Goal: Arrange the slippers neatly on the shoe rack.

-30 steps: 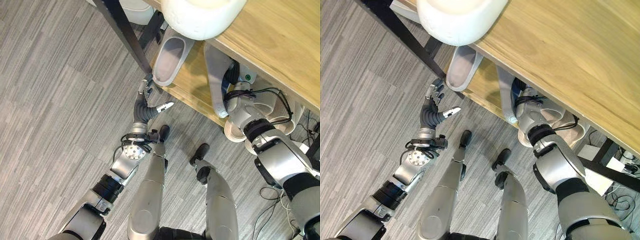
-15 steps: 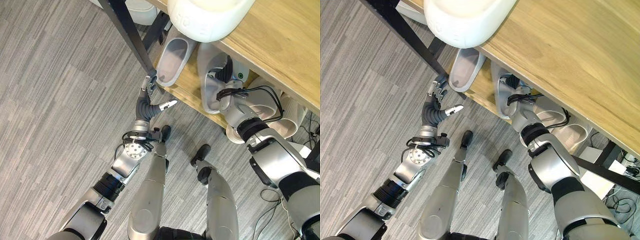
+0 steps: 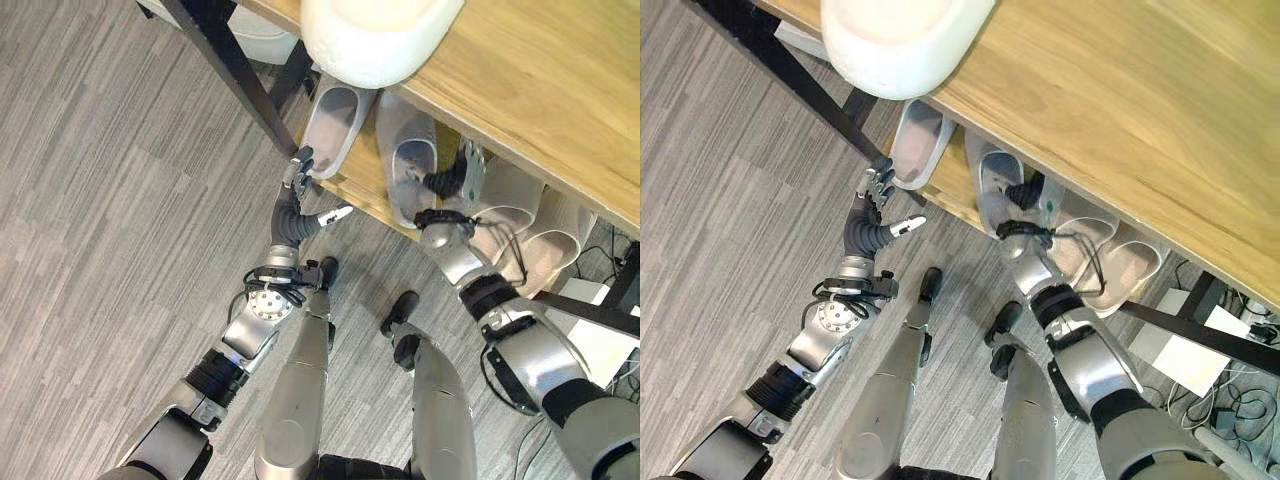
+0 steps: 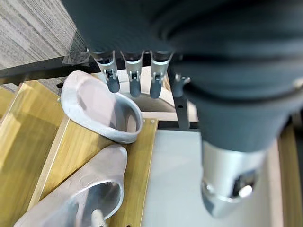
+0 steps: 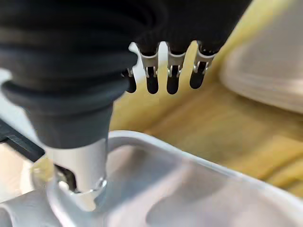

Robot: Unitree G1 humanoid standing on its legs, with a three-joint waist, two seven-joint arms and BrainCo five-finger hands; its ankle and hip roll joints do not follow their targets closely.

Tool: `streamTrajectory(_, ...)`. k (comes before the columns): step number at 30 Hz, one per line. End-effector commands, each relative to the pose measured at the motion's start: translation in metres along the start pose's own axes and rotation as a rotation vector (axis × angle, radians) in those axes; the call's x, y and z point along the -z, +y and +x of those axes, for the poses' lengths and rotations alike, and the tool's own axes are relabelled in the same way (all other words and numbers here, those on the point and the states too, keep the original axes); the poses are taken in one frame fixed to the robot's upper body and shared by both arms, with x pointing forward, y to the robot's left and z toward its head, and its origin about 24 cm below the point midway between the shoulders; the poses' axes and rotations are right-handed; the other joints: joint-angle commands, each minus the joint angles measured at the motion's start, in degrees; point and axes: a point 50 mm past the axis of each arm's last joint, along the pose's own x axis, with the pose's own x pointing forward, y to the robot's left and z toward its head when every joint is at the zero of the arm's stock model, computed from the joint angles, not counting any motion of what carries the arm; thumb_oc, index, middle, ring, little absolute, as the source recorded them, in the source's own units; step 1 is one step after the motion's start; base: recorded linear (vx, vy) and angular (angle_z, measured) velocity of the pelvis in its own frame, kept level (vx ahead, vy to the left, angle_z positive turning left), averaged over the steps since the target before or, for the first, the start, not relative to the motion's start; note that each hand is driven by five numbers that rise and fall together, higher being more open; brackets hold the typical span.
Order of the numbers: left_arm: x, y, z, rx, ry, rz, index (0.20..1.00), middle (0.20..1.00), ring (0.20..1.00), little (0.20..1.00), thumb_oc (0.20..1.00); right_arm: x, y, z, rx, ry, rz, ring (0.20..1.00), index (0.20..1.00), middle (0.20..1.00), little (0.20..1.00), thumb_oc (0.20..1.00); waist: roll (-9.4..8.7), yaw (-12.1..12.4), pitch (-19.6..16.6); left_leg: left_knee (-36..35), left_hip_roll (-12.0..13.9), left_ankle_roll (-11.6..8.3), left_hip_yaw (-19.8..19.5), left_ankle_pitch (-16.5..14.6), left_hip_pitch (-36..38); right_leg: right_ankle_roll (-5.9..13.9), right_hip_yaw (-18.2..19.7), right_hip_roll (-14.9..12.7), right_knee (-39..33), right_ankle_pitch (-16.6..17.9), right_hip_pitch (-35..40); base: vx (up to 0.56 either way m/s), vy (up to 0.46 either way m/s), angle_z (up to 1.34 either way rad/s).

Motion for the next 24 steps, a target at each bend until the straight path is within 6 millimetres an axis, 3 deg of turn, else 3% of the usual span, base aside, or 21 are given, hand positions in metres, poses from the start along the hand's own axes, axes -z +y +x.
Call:
streamTrajectory(1,-0.007,-0.009,-0.008,0.04,-0.037,-0.059,1.0,1.0,1.0,1.0,1.0,-0.005,-0.01,0.009,0.019,-0.052,0.028,1.0,1.0,1.0,1.0,1.0,1.18,0.0,-3.2,1.3,-0.5,0.69,1.7,-8.8,3.1,5.53,2.9,-2.1,-4.9,-3.1,4.8,0.01,-0.001,-0.11)
streamTrajectory(6,-0.004,-0.002,-0.013,0.027,-0.022,-0.055,1.0,1.0,1.0,1.0,1.0,0.01,-0.001,-0.003,-0.034,0.027,0.059,1.0,1.0,1.0,1.0,1.0,1.66,0.1,-3.2,1.3,-0.6,0.88,2.1,-9.0,3.6,5.66,3.3,-2.2,-5.1,-2.8,5.2,0.0,0.002,-0.04)
streamTrajectory(10,-0.001,-0.001,-0.015,0.038,-0.008,-0.047,1.0,1.0,1.0,1.0,1.0,0.01,0.014,-0.016,-0.135,0.072,0.184,1.0,1.0,1.0,1.0,1.0,2.0,0.3,-3.2,1.5,-0.6,0.88,2.1,-8.9,3.2,5.71,3.0,-2.2,-5.0,-2.8,4.8,0.0,0.0,0.0)
streamTrajectory(15,0.004,-0.002,-0.019,0.057,0.029,-0.045,1.0,1.0,1.0,1.0,1.0,0.001,0.038,-0.037,-0.242,0.258,0.583,1.0,1.0,1.0,1.0,1.0,2.43,1.4,-3.2,1.0,-0.5,0.71,2.0,-8.9,3.5,5.72,2.8,-2.2,-4.9,-3.2,5.0,0.02,-0.014,0.03)
streamTrajectory(16,0.004,-0.002,-0.019,0.057,0.029,-0.045,1.0,1.0,1.0,1.0,1.0,0.001,0.038,-0.037,-0.242,0.259,0.583,1.0,1.0,1.0,1.0,1.0,2.42,1.4,-3.2,1.0,-0.5,0.71,2.0,-8.9,3.5,5.72,2.8,-2.2,-4.9,-3.2,5.0,0.12,-0.066,0.03)
streamTrajectory(18,0.006,-0.002,-0.02,0.066,0.046,-0.043,1.0,1.0,1.0,1.0,1.0,-0.008,0.048,-0.045,-0.286,0.33,0.773,1.0,1.0,1.0,1.0,1.0,2.41,2.0,-3.2,1.0,-0.3,0.36,1.7,-10.6,4.6,6.06,3.2,-2.0,-4.3,-5.0,5.7,0.11,-0.062,0.02)
streamTrajectory(24,0.008,-0.002,-0.022,0.075,0.066,-0.053,1.0,1.0,1.0,1.0,1.0,-0.028,0.051,-0.043,-0.322,0.358,0.998,1.0,1.0,1.0,1.0,1.0,2.3,3.0,-3.2,0.8,-0.1,0.09,1.6,-10.6,5.2,6.12,2.8,-2.1,-4.1,-5.2,6.1,0.02,-0.032,0.0)
